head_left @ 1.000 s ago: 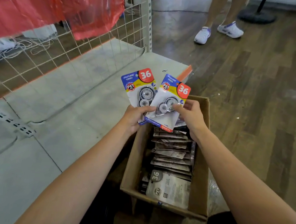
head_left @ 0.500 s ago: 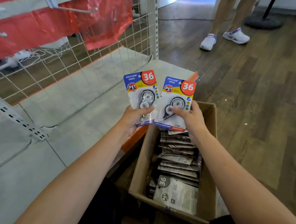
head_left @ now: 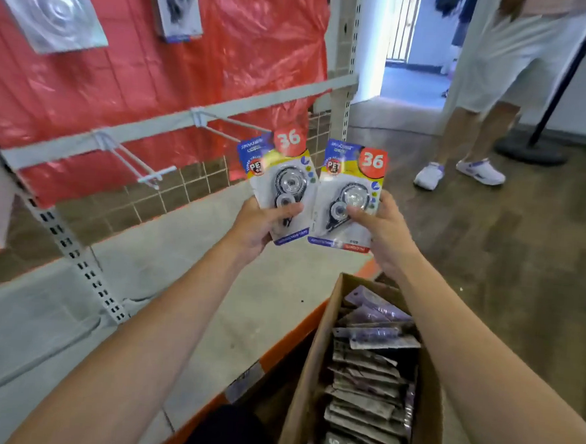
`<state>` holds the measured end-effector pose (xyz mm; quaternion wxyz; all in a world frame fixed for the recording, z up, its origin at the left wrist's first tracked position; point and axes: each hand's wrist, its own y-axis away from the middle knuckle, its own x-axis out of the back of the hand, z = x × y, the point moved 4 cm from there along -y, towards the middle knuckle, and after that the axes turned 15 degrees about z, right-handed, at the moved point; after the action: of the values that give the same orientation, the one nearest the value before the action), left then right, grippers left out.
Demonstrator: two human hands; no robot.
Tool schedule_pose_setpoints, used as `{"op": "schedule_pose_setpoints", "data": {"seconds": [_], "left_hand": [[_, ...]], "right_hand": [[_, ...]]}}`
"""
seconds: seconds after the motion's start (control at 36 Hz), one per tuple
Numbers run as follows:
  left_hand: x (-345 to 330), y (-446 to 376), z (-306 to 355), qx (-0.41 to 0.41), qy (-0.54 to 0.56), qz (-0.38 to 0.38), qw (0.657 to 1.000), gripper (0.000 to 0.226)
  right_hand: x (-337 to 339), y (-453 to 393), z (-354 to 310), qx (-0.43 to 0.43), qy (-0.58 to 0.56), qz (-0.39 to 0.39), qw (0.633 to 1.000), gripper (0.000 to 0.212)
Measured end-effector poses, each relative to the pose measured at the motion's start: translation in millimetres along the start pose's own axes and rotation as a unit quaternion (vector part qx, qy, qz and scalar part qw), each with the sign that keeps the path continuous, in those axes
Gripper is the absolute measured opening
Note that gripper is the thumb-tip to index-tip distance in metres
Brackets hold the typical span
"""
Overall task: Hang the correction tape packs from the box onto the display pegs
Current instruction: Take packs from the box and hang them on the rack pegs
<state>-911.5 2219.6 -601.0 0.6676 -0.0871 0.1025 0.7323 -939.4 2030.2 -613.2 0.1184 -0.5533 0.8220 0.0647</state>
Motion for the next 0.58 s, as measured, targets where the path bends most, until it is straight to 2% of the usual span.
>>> {"op": "schedule_pose_setpoints", "data": {"seconds": [0.17,0.28,0.42,0.47,0.58], "left_hand": [[4,-4,67,-0.092,-0.015,-0.023,0.995,0.035],[7,-3,98,-0.125,-0.039,-0.024,0.991,0.029],[12,-2,127,-0.147,-0.055,-0.017,0.988,0.027],[20,-2,134,-0.154,-0.05,0.002,0.987,0.026],[33,0,145,-0.168,-0.047,0.057,0.983,0.002]], "right_hand": [[-36,-9,-55,0.022,0.001,-0.016,1.0,0.06],[-51,-13,-79,0.03,-0.005,-0.028,0.999,0.04],[-74,-10,-100,0.042,-0.04,-0.061,0.996,0.064],[-84,-7,-103,0.038,-0.041,-0.075,0.996,0.065],[-100,-3,-109,0.026,-0.04,-0.083,0.995,0.059]]}}
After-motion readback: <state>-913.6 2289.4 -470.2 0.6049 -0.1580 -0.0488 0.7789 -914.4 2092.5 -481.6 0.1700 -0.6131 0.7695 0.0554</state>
